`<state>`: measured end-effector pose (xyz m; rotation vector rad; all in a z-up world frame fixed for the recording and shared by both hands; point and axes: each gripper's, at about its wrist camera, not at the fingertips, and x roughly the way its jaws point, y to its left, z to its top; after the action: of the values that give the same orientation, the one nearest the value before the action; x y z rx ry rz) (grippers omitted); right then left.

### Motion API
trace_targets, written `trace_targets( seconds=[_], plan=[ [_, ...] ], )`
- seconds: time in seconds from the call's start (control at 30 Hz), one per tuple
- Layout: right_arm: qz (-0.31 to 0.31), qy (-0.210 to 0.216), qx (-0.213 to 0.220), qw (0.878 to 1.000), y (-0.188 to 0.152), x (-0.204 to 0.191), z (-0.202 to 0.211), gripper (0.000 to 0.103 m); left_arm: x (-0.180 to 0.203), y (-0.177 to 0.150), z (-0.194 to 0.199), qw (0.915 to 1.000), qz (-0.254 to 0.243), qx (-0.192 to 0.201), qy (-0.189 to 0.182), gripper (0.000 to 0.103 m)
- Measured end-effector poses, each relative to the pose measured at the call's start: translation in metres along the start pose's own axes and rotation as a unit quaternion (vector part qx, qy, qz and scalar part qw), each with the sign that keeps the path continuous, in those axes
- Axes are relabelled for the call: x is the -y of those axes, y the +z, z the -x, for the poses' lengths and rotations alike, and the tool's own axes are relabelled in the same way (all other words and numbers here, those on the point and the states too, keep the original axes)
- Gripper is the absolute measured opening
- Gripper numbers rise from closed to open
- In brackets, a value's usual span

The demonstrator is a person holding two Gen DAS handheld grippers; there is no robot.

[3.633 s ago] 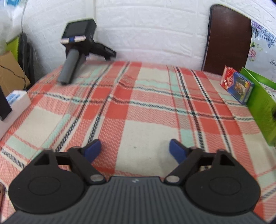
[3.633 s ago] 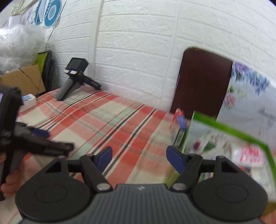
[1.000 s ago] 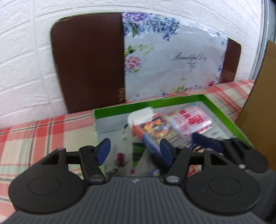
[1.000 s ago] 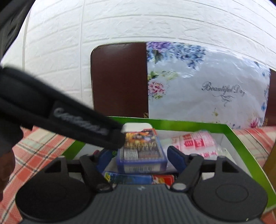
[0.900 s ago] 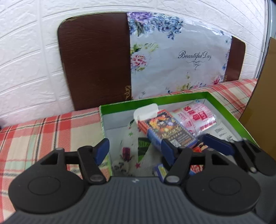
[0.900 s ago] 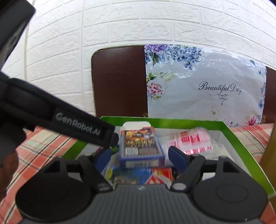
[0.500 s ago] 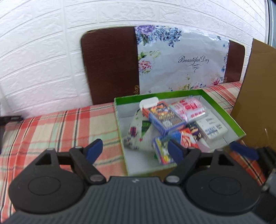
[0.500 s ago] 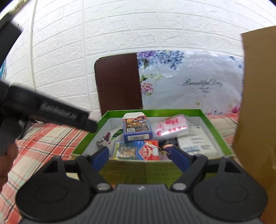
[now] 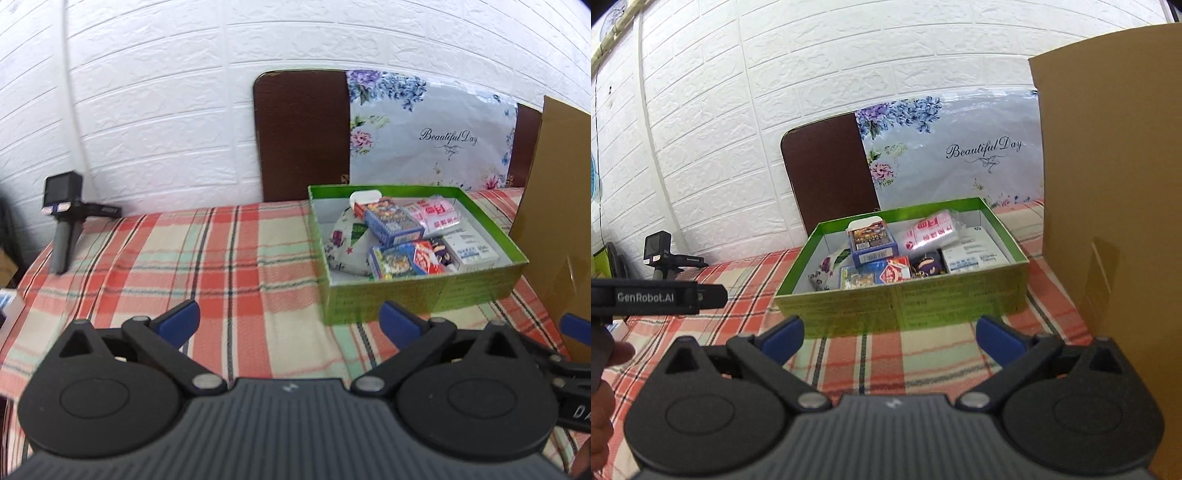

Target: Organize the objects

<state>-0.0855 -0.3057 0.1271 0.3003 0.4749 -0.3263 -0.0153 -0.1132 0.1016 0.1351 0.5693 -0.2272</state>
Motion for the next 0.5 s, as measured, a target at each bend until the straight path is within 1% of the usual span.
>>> trace_targets(
  seconds=[0.13,0.2,0.33,0.4,0.47,0.5],
  plan=[
    [0.000,0.014,0.003,1.000,-0.008,-0.006,0.018,0.103,0.001,-0.013,0.009,0.9999,-0.003,-0.001,0.012,0.103],
    [-0.001,0.019,0.004,1.000,-0.011,-0.009,0.024,0.103,0.003,-0.018,0.012,0.9997,-0.009,0.001,0.024,0.103],
    [0.001,0.023,0.014,1.000,-0.012,-0.015,0.034,0.103,0.006,-0.028,0.020,0.9977,-0.026,0.031,0.053,0.103],
    [0.008,0.012,0.030,0.999,-0.014,-0.019,0.038,0.103,0.003,-0.029,0.023,0.9978,-0.023,0.034,0.051,0.103],
    [0.017,0.001,0.043,0.999,-0.014,-0.022,0.041,0.103,0.000,-0.028,0.023,0.9986,-0.018,0.028,0.041,0.103],
    [0.020,0.000,0.046,0.999,-0.013,-0.023,0.042,0.103,-0.001,-0.028,0.023,0.9986,-0.015,0.027,0.043,0.103]
  ],
)
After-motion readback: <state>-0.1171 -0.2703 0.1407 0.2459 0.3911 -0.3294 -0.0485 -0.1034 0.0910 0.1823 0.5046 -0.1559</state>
